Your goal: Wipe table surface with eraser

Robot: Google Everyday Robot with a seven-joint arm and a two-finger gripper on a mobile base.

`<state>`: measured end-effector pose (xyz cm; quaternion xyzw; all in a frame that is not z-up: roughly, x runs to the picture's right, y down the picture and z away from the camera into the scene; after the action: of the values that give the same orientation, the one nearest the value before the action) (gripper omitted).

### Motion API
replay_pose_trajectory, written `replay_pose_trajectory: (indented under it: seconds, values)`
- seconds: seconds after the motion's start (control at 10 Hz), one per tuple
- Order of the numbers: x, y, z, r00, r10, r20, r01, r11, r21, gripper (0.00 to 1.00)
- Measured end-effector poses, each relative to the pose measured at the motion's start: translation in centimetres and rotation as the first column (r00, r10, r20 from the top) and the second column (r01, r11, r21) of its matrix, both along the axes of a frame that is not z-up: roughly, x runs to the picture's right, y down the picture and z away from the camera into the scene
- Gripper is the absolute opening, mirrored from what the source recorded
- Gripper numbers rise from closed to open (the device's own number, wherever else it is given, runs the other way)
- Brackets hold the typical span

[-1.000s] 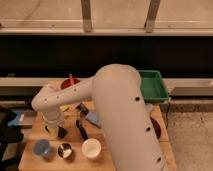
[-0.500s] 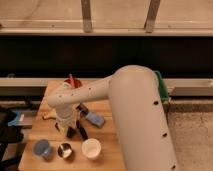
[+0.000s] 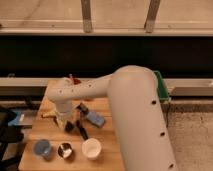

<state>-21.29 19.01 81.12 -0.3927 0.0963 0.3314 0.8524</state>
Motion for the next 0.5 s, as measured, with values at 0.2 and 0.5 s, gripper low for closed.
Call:
replay_pose_trajectory:
  seconds: [0.2, 0.5]
  values:
    - [-1.4, 0.2, -0.4, 0.999, -0.034, 0.038, 0.034, 0.9994, 0.001, 0.00]
    - [-2.4, 1.8, -2.1, 0.994, -0.064, 0.083, 0.066, 0.9977, -0.018, 0.00]
